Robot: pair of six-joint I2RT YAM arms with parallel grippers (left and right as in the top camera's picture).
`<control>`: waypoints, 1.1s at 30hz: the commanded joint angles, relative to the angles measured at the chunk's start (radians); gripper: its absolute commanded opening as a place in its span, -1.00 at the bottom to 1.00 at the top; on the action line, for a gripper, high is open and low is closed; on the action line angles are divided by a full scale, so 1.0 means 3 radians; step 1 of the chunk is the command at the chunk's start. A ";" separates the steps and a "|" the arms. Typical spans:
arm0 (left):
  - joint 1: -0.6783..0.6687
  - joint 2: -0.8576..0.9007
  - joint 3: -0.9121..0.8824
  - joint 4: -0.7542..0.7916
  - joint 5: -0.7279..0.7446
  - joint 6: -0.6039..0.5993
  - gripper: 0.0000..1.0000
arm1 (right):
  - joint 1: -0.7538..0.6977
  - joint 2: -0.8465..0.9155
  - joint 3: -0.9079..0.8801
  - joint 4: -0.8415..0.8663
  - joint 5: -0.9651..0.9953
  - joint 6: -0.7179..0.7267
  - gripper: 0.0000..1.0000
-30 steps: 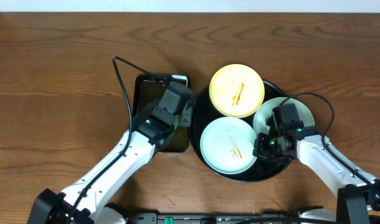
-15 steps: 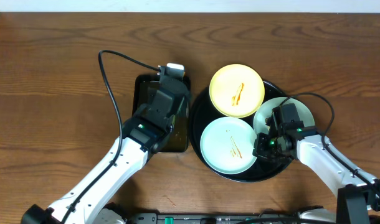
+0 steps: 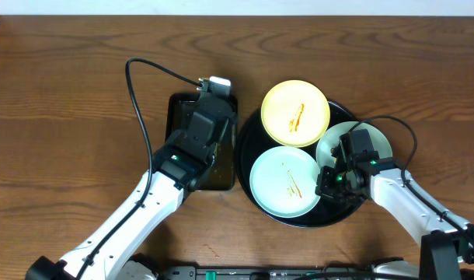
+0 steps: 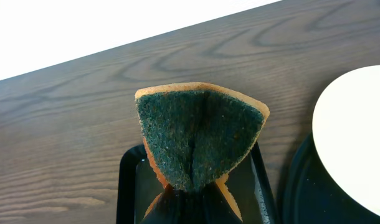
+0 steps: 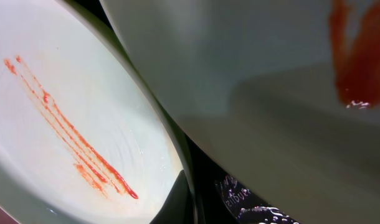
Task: Clean dirty plates on tray and stack at the side
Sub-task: 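Lift the sponge out of the water and hold it above the tray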
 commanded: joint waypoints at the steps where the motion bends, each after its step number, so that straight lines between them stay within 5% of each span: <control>1: 0.0018 -0.0071 0.0086 0.0029 -0.0093 0.0095 -0.85 | 0.0022 0.0013 -0.0017 -0.0024 0.0010 0.0020 -0.97; 33: 0.0018 -0.0070 0.0085 -0.0076 -0.0089 0.0075 -0.85 | 0.0022 0.0013 -0.0017 -0.0024 0.0009 0.0020 -0.98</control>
